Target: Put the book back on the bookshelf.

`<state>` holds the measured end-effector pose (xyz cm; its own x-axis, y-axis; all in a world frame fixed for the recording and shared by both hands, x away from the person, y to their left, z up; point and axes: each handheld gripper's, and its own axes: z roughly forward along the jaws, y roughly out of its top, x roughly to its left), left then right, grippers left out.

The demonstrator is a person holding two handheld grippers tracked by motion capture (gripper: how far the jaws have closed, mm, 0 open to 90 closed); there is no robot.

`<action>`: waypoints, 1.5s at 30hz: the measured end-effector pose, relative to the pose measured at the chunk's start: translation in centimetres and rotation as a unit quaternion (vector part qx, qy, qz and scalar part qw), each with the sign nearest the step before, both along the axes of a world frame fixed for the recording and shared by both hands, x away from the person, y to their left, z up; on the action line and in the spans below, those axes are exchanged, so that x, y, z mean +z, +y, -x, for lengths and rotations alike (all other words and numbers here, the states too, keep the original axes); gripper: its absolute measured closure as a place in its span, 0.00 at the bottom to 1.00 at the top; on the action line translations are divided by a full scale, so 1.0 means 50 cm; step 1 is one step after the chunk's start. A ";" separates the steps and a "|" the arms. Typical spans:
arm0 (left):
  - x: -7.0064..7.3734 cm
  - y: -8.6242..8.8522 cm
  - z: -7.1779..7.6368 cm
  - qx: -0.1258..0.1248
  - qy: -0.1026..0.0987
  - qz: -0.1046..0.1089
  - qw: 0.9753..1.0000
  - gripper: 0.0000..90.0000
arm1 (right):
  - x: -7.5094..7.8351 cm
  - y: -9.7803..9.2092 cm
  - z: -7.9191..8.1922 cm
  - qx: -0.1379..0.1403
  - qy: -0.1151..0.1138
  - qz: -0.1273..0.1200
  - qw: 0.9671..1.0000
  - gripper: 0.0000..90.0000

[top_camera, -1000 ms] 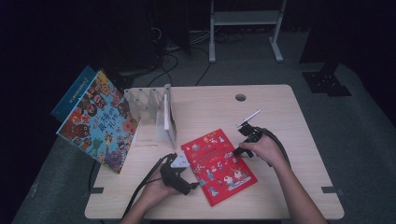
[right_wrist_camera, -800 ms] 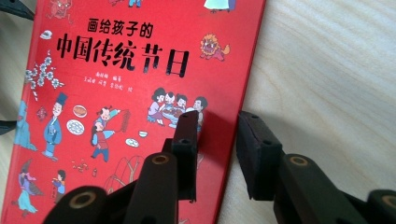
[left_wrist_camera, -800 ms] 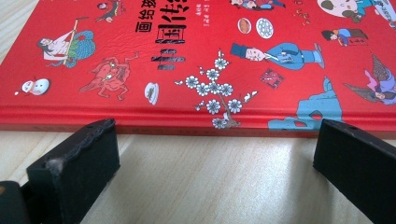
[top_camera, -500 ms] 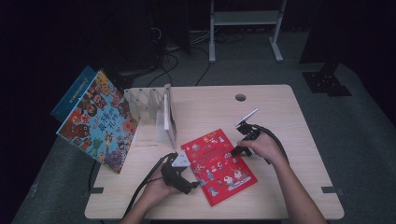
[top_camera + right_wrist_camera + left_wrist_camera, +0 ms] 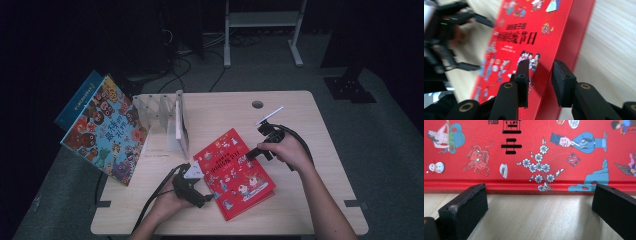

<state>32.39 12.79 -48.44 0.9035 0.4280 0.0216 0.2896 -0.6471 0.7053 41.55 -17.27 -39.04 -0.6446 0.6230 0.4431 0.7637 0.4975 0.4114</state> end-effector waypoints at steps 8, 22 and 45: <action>0.000 0.000 0.000 -0.001 0.000 -0.001 1.000 0.00 | 0.016 0.062 0.000 0.038 0.031 0.002 0.999 0.74; 0.000 0.000 0.000 0.000 0.000 0.000 1.000 0.00 | 0.031 0.112 -0.008 0.027 0.068 0.014 0.997 0.84; 0.005 0.006 -0.007 0.022 0.017 0.009 1.000 0.00 | 0.093 0.140 0.020 0.009 0.023 0.025 0.999 0.97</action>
<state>32.75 13.10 -48.21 0.8835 0.4682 -0.0165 0.3422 -0.6207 0.7054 40.53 -10.28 -34.40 -0.6359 0.6336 0.4407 0.7717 0.5307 0.3505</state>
